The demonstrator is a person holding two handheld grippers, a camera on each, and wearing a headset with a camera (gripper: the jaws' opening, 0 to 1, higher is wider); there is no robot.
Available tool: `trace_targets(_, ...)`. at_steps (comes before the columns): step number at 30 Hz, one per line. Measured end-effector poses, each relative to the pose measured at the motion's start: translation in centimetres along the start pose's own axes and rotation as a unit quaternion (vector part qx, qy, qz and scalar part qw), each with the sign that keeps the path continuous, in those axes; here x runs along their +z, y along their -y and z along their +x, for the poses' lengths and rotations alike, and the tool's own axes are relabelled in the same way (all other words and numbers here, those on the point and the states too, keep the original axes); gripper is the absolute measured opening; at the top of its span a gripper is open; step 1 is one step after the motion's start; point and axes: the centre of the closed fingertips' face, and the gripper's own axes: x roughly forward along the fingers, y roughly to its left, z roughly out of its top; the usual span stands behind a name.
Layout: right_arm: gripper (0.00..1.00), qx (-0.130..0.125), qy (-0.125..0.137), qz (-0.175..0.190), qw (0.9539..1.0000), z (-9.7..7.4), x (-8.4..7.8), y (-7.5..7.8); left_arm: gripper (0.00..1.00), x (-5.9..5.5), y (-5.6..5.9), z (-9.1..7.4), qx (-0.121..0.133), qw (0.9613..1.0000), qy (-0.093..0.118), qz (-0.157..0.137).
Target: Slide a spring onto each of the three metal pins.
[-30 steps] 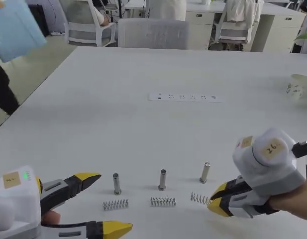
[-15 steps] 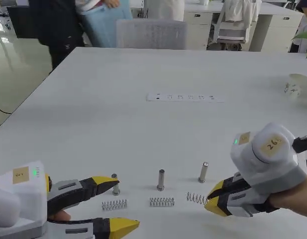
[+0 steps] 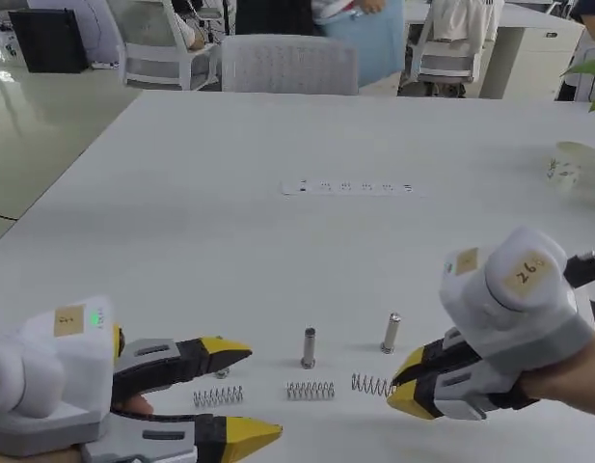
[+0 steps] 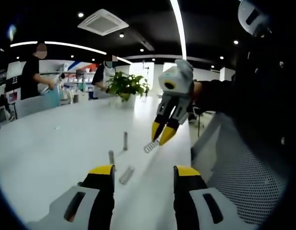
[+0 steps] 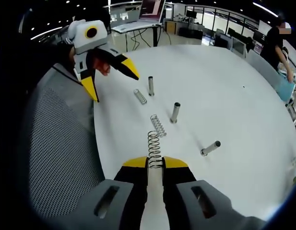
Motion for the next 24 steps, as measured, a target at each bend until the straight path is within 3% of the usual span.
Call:
trace_targets(7,0.08,0.007,0.005,-0.012,0.9999,-0.2,0.9,-0.7,0.41,0.2,0.1,0.6,-0.015,0.9998,-0.003,0.011)
trace_targets(24,0.08,0.031,0.004,-0.044,0.9985,0.6,2.3,-2.1,0.35,-1.0,0.8,2.2,-0.050,0.9984,-0.020,0.021)
